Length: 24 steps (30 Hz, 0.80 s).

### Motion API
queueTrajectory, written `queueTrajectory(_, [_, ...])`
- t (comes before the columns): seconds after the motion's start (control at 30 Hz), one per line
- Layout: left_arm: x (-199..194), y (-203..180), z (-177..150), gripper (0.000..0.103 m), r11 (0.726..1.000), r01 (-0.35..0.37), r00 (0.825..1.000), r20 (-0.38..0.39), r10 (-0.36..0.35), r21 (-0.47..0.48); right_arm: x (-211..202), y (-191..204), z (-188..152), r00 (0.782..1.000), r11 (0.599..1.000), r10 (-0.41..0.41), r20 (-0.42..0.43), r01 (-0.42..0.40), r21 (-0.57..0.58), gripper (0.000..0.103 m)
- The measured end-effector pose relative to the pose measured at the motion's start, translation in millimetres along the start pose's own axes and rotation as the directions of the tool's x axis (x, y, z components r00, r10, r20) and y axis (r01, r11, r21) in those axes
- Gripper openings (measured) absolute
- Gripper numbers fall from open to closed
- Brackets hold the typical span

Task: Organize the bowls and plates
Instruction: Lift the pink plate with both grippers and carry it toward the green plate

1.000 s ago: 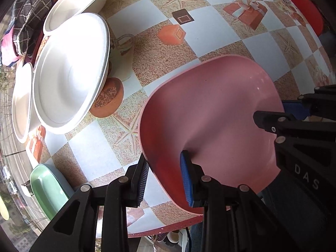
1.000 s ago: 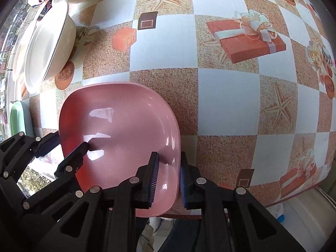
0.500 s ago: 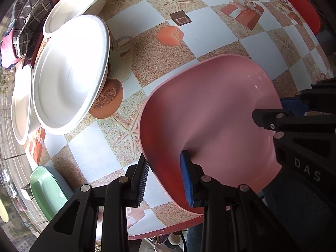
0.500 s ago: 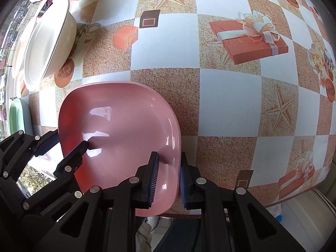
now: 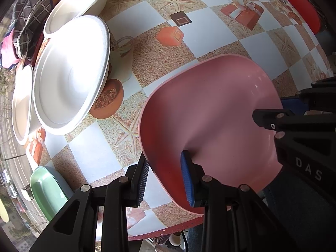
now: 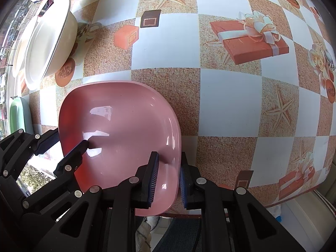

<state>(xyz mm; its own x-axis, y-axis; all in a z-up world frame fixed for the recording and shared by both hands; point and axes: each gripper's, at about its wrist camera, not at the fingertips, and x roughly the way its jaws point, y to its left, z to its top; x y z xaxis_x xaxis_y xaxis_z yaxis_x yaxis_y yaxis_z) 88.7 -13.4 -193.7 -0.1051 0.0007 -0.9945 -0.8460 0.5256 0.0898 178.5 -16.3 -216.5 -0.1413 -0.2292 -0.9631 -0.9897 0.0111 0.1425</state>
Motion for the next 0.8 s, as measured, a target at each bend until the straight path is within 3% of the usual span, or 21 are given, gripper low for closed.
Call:
queueTrajectory(0.47, [3, 6, -1, 0.033, 0.999, 0.022, 1.000, 0.003, -0.021, -0.030, 2, 3, -2, 1.000, 1.000, -0.008, -0.008, 0.008, -0.025, 0.023])
queueTrajectory(0.63, [4, 13, -6, 0.033, 0.993, 0.090, 0.996, 0.008, -0.089, -0.071, 5, 9, -11, 0.999, 0.999, -0.024, -0.026, 0.023, -0.031, 0.024])
queueTrajectory(0.8, [5, 16, -11, 0.033, 0.993, 0.099, 0.995, -0.010, -0.100, -0.067, 9, 17, -21, 0.998, 0.997, -0.031, -0.057, 0.027, -0.069, 0.023])
